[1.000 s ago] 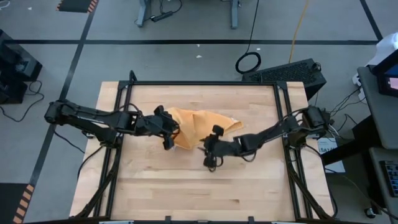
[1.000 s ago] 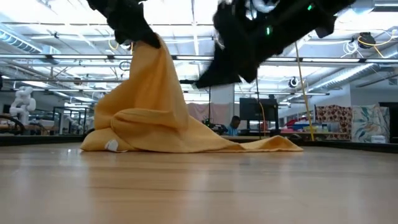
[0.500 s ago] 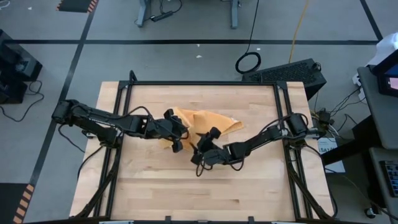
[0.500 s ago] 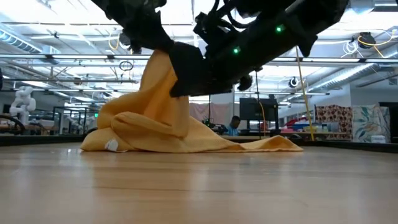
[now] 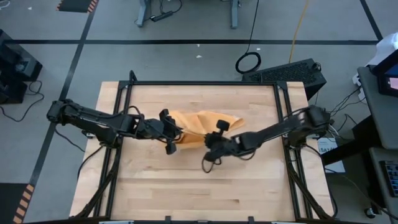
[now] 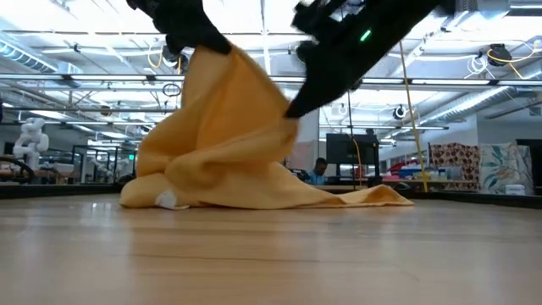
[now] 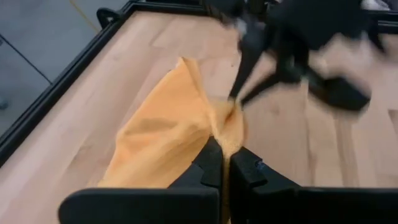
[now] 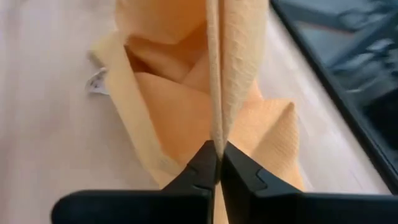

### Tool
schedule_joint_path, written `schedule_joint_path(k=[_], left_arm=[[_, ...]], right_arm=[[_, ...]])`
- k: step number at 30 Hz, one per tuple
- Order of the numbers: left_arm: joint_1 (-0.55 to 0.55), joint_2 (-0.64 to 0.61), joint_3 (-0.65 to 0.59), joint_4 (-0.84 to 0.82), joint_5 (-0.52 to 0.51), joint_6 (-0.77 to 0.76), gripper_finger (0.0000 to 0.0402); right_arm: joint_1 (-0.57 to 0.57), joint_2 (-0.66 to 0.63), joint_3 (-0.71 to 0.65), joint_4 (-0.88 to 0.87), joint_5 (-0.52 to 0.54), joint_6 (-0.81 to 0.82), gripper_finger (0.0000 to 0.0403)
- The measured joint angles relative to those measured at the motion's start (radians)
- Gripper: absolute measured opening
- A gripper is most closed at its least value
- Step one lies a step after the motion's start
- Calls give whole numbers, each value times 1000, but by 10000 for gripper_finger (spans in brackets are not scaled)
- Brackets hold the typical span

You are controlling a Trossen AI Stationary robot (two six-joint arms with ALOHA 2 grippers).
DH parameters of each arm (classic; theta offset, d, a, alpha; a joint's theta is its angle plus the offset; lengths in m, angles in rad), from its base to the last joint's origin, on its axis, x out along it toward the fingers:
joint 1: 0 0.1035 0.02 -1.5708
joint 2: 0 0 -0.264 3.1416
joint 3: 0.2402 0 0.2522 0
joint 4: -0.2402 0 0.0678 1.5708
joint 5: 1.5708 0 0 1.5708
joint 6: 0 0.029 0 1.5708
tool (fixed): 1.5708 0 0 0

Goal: Roll towel
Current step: Fold the yellow towel

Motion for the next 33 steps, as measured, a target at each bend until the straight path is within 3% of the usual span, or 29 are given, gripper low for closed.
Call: schedule_joint_path(k=[6,16,23,33], left_arm=[[-34,35,1,-28,6,2,57],[-46,129,0,-42,-20,-26,154],[-85,205,0,45,-31,-73,164],[-92,385,0,67,-137,83,164]], right_arm=[[47,-217,0,-288,-212,4,8],[101,-371,-1,-490,-156,89,4],[114,-410,-1,-643,-164,198,4],[177,-441,-1,-741,-153,277,4]])
